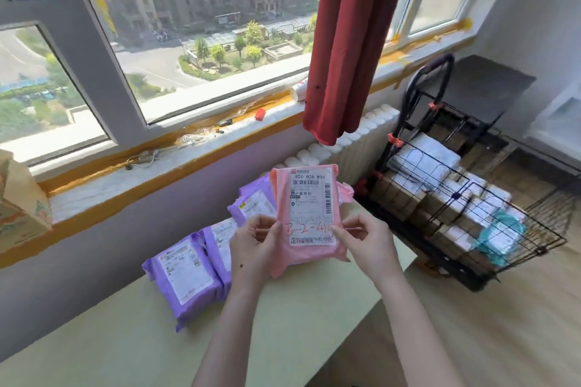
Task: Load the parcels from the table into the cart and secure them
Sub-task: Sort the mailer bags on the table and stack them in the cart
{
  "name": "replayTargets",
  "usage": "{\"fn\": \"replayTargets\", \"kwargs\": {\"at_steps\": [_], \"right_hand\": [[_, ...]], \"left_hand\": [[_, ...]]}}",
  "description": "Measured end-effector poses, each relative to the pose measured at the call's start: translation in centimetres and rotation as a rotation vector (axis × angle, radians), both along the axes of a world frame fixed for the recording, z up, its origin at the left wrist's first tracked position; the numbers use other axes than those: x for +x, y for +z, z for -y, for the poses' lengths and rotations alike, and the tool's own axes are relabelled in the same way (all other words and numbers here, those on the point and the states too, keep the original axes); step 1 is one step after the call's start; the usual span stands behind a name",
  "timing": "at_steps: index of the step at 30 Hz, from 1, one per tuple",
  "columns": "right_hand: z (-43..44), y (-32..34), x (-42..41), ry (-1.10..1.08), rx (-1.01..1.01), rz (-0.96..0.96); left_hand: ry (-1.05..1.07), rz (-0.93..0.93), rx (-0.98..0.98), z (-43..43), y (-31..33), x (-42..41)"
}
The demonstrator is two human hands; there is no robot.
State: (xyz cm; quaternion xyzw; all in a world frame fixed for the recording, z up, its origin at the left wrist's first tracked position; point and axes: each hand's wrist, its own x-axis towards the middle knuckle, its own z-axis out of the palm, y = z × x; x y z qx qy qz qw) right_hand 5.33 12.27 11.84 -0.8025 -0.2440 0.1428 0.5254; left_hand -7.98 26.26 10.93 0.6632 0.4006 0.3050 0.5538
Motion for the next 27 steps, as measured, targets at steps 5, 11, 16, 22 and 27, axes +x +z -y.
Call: {"fn": "replayTargets", "kwargs": {"at_steps": [5, 11, 16, 22, 27], "right_hand": [[5.6, 0.8, 2.7, -0.088, 0.017, -0.016], [13.2, 0.6, 7.2, -0.144, -0.017, -0.006], [20.1, 0.5, 12.2, -0.173, -0.020, -0.014], [27.9, -1.3, 18.4, -0.267, 0.042, -0.112], [32.3, -2.4, 21.7, -0.378, 0.205, -0.254]], "left_hand": [[-0.114, -0.025, 0.004, 3.9, 0.1, 4.5], [-0.172, 0.012, -0.067, 10.7, 1.1, 10.7], [-0.221, 0.028, -0.041, 17.5, 1.0, 16.3], [-0.280, 0.010, -0.016, 25.0, 0.4, 22.9], [-0.367, -0.052, -0.042, 29.2, 0.3, 27.5]]}}
